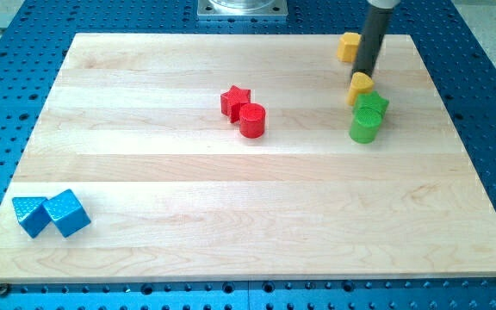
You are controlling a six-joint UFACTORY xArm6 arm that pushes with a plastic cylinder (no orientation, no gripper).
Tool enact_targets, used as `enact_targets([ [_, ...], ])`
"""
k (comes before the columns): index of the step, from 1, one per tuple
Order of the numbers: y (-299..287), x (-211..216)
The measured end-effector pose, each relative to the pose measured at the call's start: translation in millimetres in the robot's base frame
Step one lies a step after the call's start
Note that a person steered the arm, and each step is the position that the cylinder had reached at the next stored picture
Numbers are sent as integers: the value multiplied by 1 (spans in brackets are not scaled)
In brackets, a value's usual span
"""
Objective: Place the hexagon above the heart
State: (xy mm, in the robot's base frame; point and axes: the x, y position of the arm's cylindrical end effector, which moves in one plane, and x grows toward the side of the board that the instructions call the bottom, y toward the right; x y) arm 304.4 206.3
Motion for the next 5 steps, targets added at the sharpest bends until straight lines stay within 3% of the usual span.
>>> enact_targets([
  [1,53,-29],
  [2,45,-109],
  [5,-7,-113],
])
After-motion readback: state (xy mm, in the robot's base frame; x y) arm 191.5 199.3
